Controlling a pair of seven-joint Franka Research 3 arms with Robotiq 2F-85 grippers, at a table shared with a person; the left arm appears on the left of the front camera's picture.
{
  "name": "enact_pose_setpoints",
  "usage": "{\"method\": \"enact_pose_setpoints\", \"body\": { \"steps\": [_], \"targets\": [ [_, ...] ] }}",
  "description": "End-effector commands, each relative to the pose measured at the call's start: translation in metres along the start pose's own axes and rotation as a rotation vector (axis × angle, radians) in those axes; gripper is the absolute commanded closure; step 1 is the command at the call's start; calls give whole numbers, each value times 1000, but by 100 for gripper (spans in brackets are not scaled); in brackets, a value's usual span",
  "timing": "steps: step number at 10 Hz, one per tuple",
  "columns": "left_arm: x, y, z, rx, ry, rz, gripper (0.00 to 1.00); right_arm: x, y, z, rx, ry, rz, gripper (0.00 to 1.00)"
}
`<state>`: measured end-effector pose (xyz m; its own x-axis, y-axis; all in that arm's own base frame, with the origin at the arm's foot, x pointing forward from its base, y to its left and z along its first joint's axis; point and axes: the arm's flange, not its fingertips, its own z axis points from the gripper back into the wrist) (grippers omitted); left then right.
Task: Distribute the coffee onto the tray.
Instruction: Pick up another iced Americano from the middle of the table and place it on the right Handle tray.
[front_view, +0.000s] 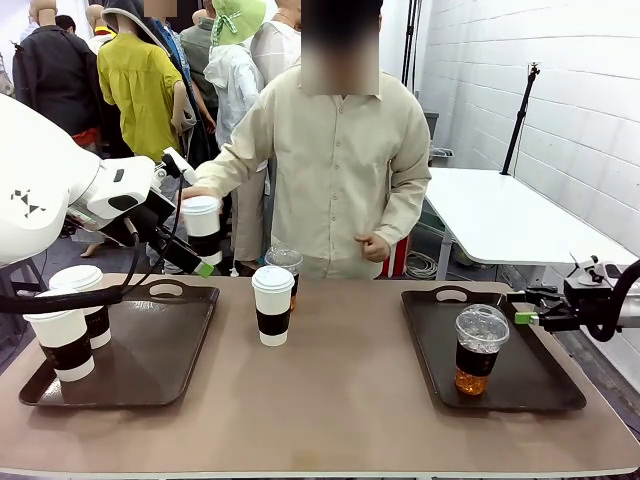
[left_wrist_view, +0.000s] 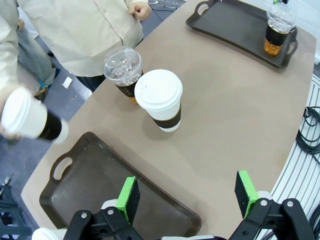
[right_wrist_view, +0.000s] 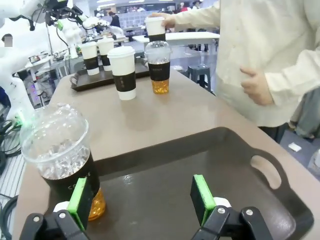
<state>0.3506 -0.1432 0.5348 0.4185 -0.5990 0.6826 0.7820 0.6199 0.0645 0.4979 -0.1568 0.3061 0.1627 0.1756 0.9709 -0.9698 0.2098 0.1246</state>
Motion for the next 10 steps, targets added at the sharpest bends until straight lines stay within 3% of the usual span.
{"method": "enact_pose_setpoints", "body": {
  "steps": [1,10],
  "targets": [
    [0,-1,0,-3,7,3,0,3,-10,-9,41,6,-9,0],
    [0,-1,0,-3,7,3,0,17,-50,-70,6,-48,4,0]
  ]
}}
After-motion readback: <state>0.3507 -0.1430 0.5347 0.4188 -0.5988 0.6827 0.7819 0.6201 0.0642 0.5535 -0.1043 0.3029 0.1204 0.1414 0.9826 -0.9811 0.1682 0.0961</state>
